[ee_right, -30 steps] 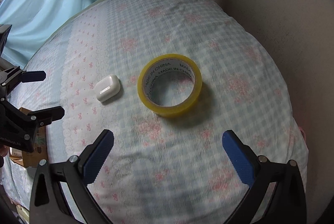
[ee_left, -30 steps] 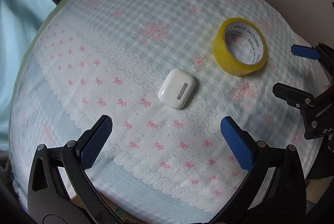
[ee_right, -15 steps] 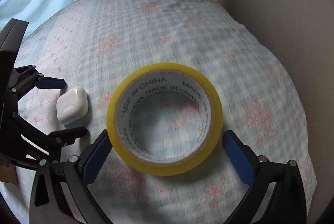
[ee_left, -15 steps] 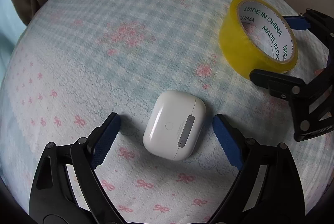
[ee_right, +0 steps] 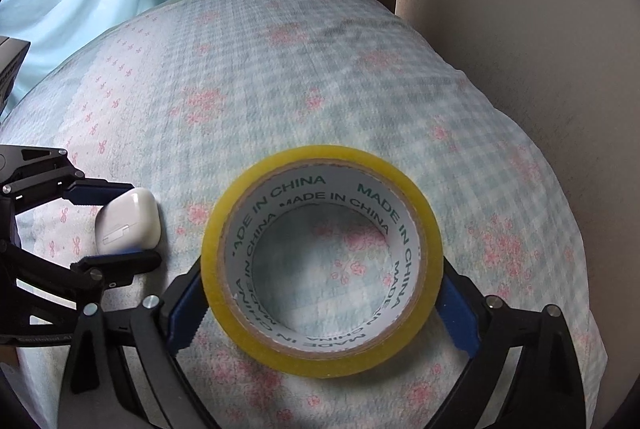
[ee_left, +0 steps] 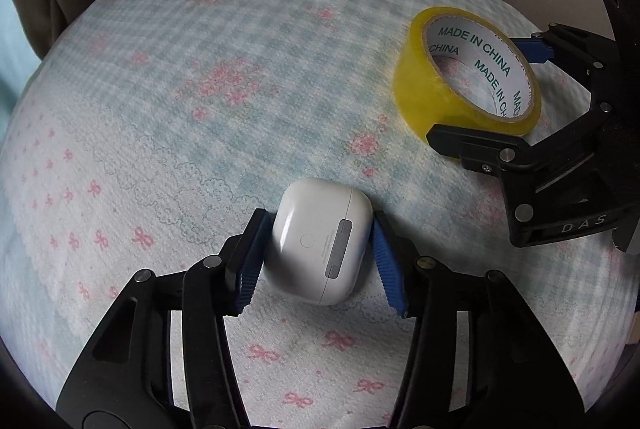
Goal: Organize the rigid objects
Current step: 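Grasp the white earbud case with the left tool while the right tool grasps the yellow tape, then carry the earbud case and yellow tape over the cardboard box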
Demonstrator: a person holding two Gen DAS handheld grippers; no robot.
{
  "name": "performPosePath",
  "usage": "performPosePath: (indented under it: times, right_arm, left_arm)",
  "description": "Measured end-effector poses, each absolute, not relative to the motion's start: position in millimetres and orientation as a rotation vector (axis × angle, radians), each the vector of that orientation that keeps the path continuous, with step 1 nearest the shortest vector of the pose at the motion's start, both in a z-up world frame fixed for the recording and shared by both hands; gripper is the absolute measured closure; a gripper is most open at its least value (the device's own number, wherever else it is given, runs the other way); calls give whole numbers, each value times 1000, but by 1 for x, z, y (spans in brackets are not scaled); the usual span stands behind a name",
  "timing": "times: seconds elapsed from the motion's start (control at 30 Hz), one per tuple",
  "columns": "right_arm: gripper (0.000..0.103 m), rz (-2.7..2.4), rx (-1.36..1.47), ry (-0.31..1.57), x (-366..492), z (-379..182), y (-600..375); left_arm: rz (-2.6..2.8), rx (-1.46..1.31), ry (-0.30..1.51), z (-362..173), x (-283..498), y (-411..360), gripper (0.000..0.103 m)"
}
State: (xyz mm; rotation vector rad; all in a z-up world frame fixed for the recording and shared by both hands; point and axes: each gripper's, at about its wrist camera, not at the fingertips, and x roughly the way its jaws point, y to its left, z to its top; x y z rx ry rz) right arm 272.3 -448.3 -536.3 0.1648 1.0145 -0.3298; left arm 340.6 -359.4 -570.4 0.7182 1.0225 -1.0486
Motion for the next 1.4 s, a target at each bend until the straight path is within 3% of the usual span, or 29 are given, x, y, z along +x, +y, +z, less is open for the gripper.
performPosePath:
  times: [0.4, 0.53, 0.83, 1.1, 1.4]
  right_arm:
    - [7, -344, 201, 989, 264, -507, -455]
    - [7, -349, 215, 969, 259, -486, -456]
    - [7, -344, 209, 930, 242, -451, -448]
    - [7, -332, 202, 891, 224, -402, -432]
    - [7, -292, 154, 867, 204, -291, -374]
  left_arm:
    - [-1035, 646, 1041, -530, 343, -360, 63]
    - [-1023, 596, 1086, -517, 346, -355, 84]
    - [-978, 444, 1188, -511, 352, -340, 84]
    - [-955, 406, 1122, -433, 329, -317, 84]
    - [-886, 281, 1075, -310, 304, -236, 84]
